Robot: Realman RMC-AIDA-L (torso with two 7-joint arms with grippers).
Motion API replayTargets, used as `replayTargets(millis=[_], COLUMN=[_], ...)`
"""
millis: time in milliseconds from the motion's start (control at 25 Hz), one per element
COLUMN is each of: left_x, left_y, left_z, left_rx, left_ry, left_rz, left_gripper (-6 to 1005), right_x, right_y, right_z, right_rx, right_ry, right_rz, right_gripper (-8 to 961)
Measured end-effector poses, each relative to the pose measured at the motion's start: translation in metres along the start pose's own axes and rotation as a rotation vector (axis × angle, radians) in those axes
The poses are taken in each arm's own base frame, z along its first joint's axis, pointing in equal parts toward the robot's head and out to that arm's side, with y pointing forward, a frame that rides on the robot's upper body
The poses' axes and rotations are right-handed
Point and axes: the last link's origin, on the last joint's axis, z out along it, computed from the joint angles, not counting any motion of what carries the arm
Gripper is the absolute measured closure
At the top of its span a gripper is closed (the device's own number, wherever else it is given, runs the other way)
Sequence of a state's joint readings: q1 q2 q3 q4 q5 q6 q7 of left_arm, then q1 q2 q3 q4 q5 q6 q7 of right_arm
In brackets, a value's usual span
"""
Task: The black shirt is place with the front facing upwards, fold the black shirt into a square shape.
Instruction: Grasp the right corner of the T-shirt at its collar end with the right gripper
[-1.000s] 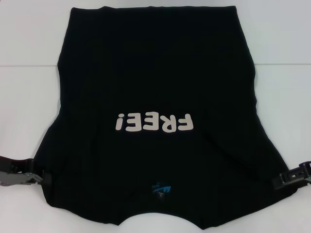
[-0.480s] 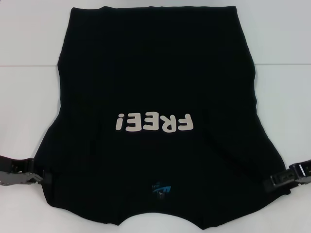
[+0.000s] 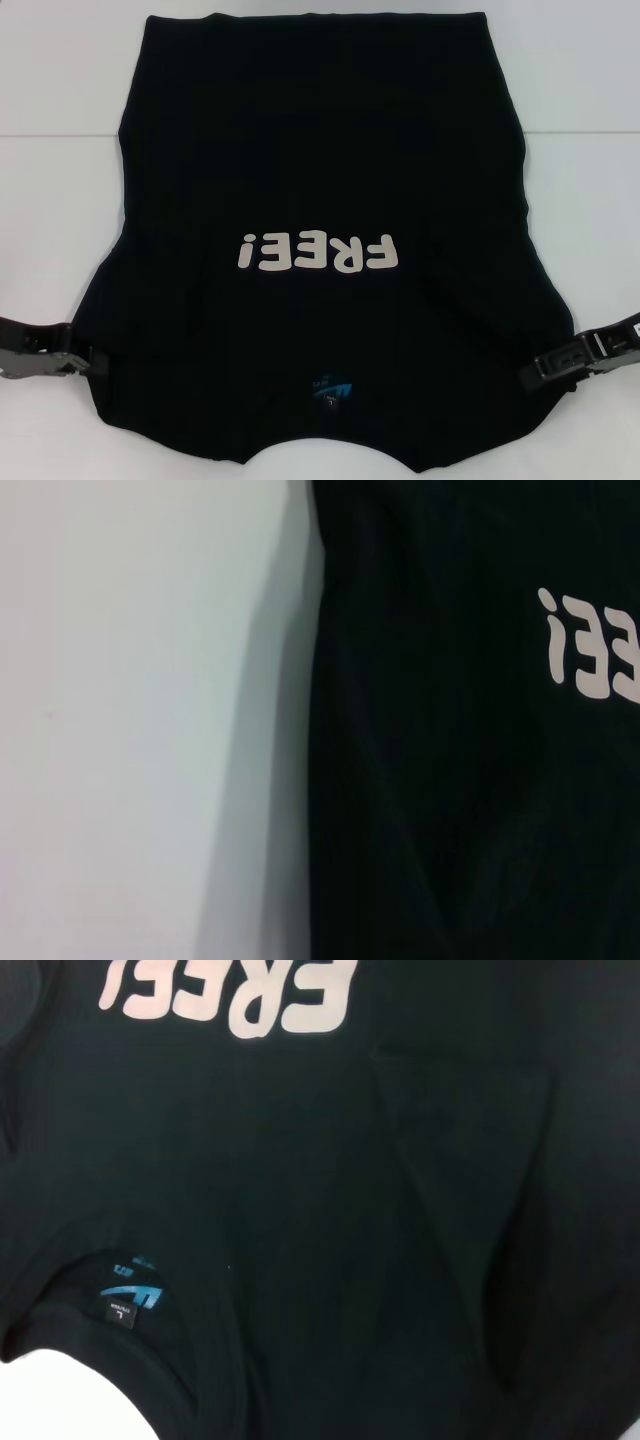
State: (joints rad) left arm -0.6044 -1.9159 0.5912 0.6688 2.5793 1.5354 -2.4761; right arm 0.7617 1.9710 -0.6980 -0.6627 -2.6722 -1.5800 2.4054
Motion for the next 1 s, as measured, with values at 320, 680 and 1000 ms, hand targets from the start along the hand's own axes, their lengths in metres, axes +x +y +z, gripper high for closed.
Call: replayTargets(millis=[320, 680, 1000], left_x=[0.0015, 0.0017, 0.0008], left_y=[0.0018, 0.0025, 0.0031], left_z=[-0.0001, 0.0001, 0.0014], left_rx=[-0.011, -0.011, -0.013], left_ry=[0.008, 0.006, -0.003], left_rz=[0.003, 0.006, 0.008], left_gripper=[973, 973, 972], right_x=[-0.0025, -0.002, -0.0018], right_y=[-0.0007, -0.0004, -0.0001], right_z=[-0.0003, 0.0009, 0.0013], right_rx=[0.019, 0.029, 0.032], right_ry=[-0.007, 0.007, 0.013], right_rz=[-0.018, -0.023, -0.028], right_gripper=[158, 517, 770])
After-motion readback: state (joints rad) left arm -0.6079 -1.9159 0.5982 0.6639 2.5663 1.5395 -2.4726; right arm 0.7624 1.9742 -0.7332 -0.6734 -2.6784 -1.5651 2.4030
